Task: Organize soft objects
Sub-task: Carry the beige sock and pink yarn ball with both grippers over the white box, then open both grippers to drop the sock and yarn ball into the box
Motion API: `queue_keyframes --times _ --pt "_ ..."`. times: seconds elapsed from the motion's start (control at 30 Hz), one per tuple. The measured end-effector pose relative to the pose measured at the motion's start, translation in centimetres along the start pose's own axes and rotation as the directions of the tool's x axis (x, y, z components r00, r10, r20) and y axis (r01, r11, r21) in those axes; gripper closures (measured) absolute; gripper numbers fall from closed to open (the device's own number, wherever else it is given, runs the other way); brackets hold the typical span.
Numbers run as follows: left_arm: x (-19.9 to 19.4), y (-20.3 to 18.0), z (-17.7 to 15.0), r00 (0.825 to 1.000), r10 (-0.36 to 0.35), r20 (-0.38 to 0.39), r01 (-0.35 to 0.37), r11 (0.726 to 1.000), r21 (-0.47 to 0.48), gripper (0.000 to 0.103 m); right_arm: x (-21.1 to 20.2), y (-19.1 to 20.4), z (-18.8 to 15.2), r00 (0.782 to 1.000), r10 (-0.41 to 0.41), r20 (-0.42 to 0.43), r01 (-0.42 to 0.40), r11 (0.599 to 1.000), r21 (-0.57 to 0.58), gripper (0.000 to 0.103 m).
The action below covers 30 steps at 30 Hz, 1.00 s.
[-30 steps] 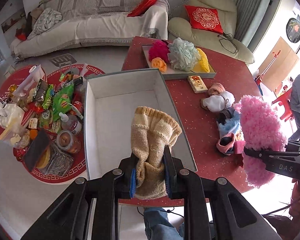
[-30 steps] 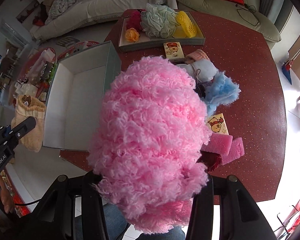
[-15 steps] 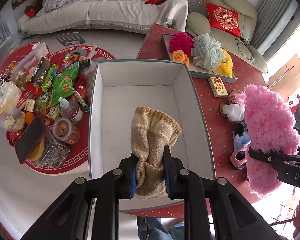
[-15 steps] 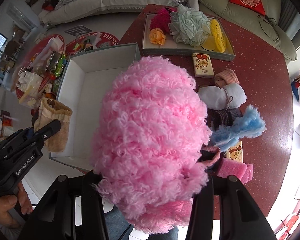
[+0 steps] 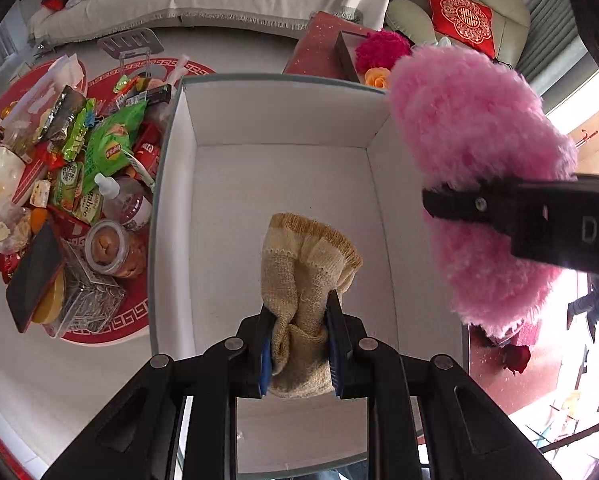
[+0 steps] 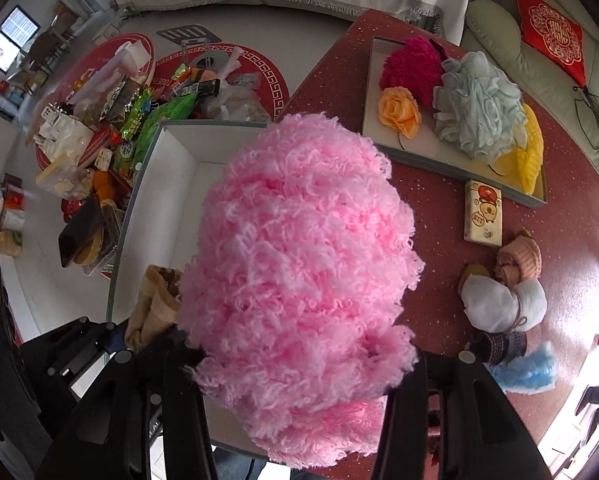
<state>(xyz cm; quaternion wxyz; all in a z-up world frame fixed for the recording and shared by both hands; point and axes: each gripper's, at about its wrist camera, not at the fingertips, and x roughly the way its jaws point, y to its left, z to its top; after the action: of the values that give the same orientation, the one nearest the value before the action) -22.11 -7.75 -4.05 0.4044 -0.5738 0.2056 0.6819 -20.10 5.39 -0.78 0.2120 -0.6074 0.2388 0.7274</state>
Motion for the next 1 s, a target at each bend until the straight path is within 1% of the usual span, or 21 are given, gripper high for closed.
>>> queue_keyframes --times 0.07,0.23,0.3,0.37,0.43,0.5,0.57,0.67,0.77,0.87,1.0 --pt "0.8 0.2 -0.2 1.000 -0.003 -0.021 0.003 1.000 -0.015 0.080 1.2 0.4 0.9 1.000 -0.014 -0.021 0.014 1.000 -0.009 0.051" --pt "2.8 0.9 -0.7 0.998 0.002 -0.069 -0.005 0.999 -0.051 0.080 3.3 1.3 2.5 0.999 -0.009 -0.051 0.007 1.000 -0.028 0.051" --pt "3.8 0.9 -0.9 0.995 -0.006 -0.096 0.001 0.999 -0.052 0.080 4.6 1.9 3.1 0.997 -0.006 -0.074 0.003 0.999 -0.050 0.051" --pt "4.7 0.7 -1.1 0.993 -0.014 -0.121 0.009 0.999 -0.041 0.080 6.3 2.4 3.6 0.995 -0.022 -0.102 0.015 0.998 -0.069 0.051" --pt "5.6 0.7 -1.3 0.988 -0.025 -0.150 0.019 0.999 -0.038 0.080 7.7 2.1 3.8 0.990 -0.043 -0.135 0.035 0.997 -0.065 0.051" --pt "6.3 0.6 -1.4 0.986 -0.013 -0.167 0.011 1.000 -0.014 0.080 8.8 1.1 3.9 0.985 -0.060 -0.159 0.054 0.998 -0.037 0.051" --pt "6.7 0.4 -1.5 0.984 0.005 -0.178 -0.001 1.000 0.026 0.080 8.5 0.7 3.7 0.986 -0.081 -0.145 0.077 0.996 -0.035 0.051" --pt "7.1 -0.3 -1.6 0.982 0.033 -0.184 -0.014 0.994 0.107 0.080 8.1 -0.1 2.9 0.982 -0.104 -0.158 0.102 0.995 -0.022 0.051" --pt "7.2 -1.0 -1.4 0.982 0.058 -0.180 -0.021 0.980 0.198 0.080 7.6 -1.3 1.3 0.979 -0.090 -0.185 0.100 0.994 0.046 0.051" --pt "7.2 -1.2 -1.2 0.983 0.073 -0.170 -0.025 0.964 0.265 0.080 6.9 -2.1 -1.1 0.977 -0.047 -0.206 0.074 0.989 0.128 0.051" --pt "6.8 -1.5 -1.0 0.983 0.078 -0.165 -0.024 0.951 0.307 0.080 6.3 -1.7 -3.8 0.976 -0.012 -0.216 0.047 0.986 0.158 0.051"
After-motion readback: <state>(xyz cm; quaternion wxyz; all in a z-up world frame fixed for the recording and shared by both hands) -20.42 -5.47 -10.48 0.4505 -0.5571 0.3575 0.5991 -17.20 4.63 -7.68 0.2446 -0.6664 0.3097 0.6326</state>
